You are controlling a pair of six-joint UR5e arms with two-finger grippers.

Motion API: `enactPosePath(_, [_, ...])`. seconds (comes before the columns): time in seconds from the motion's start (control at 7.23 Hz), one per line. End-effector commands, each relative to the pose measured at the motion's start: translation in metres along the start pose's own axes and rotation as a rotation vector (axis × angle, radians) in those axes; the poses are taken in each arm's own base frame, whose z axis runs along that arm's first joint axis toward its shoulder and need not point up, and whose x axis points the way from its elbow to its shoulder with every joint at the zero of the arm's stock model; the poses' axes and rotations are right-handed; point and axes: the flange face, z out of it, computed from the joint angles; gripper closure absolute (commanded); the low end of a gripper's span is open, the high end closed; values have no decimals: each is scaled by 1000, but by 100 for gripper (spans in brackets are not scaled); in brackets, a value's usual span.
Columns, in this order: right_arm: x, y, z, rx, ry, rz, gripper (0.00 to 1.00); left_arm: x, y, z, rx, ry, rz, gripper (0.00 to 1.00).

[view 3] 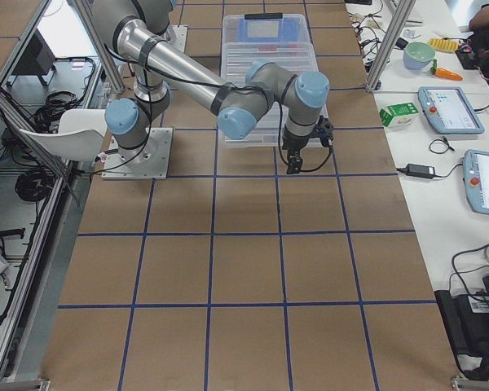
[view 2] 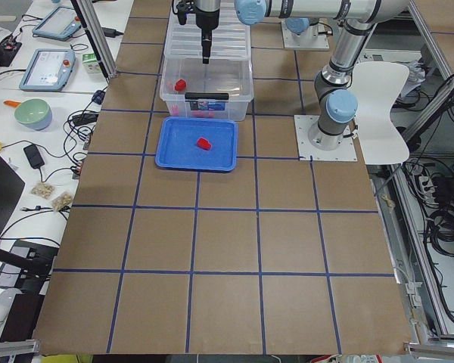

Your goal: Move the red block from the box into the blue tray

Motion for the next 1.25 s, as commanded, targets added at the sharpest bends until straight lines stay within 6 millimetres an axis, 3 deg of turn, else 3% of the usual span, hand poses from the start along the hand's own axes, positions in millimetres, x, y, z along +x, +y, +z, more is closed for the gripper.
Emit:
enactPosePath(0.0, [-4, 11, 29, -8, 21, -22, 0, 1, 1, 1, -2, 1, -1, 0])
enactPosePath(0.42, [-16, 15, 19, 3, 12, -20, 0, 1, 1, 2, -3, 1, -4, 0])
enactPosePath(0.55, [-20, 19, 31, -12, -6, -20, 0, 1, 1, 2, -3, 1, -4, 0])
enactPosePath(0.83, [-28, 22, 33, -7, -10, -28, 0, 1, 2, 1, -2, 1, -6, 0])
enactPosePath(1.11, [-57, 9, 35, -4, -16, -35, 0, 1, 2, -1, 1, 1, -6, 0])
